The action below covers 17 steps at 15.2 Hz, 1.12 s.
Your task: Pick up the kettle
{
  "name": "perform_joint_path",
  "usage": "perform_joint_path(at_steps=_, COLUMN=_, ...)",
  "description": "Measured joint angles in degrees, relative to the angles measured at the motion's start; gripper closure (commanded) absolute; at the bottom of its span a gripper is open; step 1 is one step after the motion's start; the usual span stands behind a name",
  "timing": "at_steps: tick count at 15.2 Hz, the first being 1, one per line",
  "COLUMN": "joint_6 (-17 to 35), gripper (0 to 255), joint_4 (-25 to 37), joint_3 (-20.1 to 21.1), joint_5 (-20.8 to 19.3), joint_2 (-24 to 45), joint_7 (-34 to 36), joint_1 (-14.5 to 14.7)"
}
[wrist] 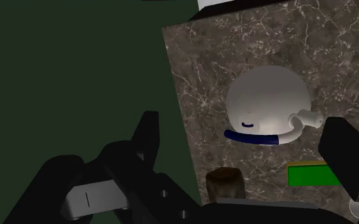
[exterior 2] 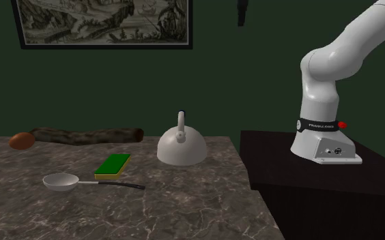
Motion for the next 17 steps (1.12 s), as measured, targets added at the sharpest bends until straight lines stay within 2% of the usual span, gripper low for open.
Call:
perform_joint_path(at_steps=3, joint_6=1.8, gripper=0, joint_4=-2.3, joint_3=1.2, joint_5=1.0, joint_2=-0.6, joint_7=3.4, joint_1=-0.7)
perform_joint_path(at_steps=9, joint_6=11.7, gripper=0, joint_4=-9.7, joint_3=8.3, joint_5=6.4, joint_2=1.6, joint_7=21.2, joint_1=-3.7)
perform_joint_path(at_steps=17, joint_6=27.3, gripper=0, joint_4=-13.8, joint_3=18.3, joint_5=11.5, joint_2=11.8, joint_7=45.3, joint_1=-8.6)
